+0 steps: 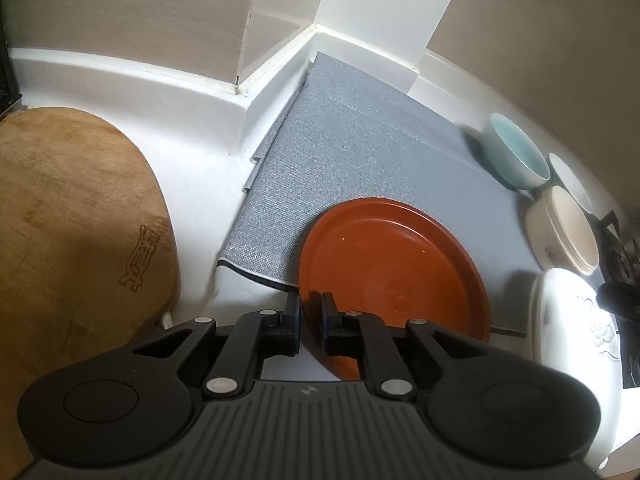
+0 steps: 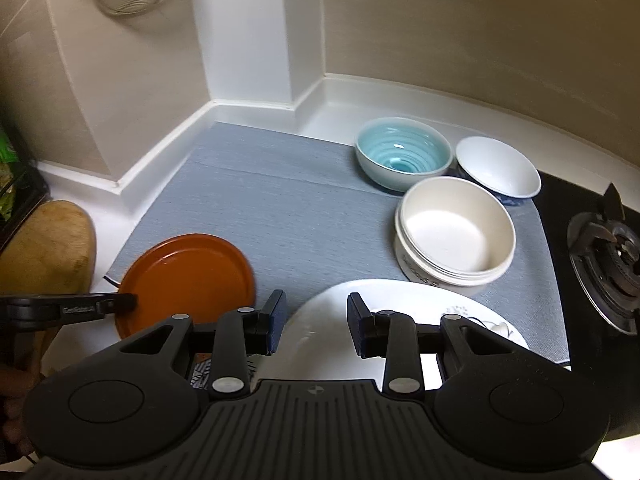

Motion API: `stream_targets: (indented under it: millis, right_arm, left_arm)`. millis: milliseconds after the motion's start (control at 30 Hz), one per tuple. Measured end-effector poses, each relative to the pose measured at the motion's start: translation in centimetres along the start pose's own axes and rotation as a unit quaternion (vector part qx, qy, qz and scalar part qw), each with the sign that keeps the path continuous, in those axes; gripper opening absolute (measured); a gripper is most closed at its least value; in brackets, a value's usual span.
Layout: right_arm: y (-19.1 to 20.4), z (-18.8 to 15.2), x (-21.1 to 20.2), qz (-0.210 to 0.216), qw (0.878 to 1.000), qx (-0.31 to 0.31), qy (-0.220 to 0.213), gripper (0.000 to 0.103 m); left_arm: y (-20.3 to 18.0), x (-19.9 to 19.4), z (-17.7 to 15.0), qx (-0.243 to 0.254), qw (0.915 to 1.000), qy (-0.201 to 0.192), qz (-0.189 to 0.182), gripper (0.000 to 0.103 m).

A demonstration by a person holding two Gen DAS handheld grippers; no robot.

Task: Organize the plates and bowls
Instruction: 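Move the left gripper to the brown terracotta plate on the mat, then close the left gripper on the brown terracotta plate rim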

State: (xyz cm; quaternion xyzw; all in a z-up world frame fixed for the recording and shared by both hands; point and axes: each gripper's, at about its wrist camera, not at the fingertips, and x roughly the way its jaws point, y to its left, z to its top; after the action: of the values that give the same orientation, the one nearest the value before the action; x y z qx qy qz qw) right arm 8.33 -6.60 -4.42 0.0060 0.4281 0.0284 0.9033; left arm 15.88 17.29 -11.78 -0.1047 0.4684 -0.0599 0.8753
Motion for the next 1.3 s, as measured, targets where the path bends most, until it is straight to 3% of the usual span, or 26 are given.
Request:
stream_targets:
  millis: [333, 967, 1133, 1300]
  right_arm:
    - [-0.8, -0.6, -0.3, 0.011, 1.000, 0.008, -0.001, 0.036]
    - [-2.0, 0.5, 0.7, 0.106, 0.994, -0.026, -0.008, 0.036]
    - [-2.4, 0.2, 0.7, 0.137, 0.990, -0.038, -0.007, 0.036]
    - [-4.3, 0.2, 0.7, 0.154, 0.988, -0.011, -0.005, 0.036]
  left_arm:
    - [-0.3, -1.0, 0.2, -0.004, 0.9996, -0.026, 0.005, 0.005]
    - [-3.0, -6.1, 0.6, -0.035, 0.9942, -0.100, 0.021, 0.003]
    - [-5.3, -8.2, 0.7, -0.025, 0.9923, -0.120, 0.015, 0.003]
    - [-7.8, -9.5, 0.6, -0.016, 0.9918, -0.126, -0.016, 0.003]
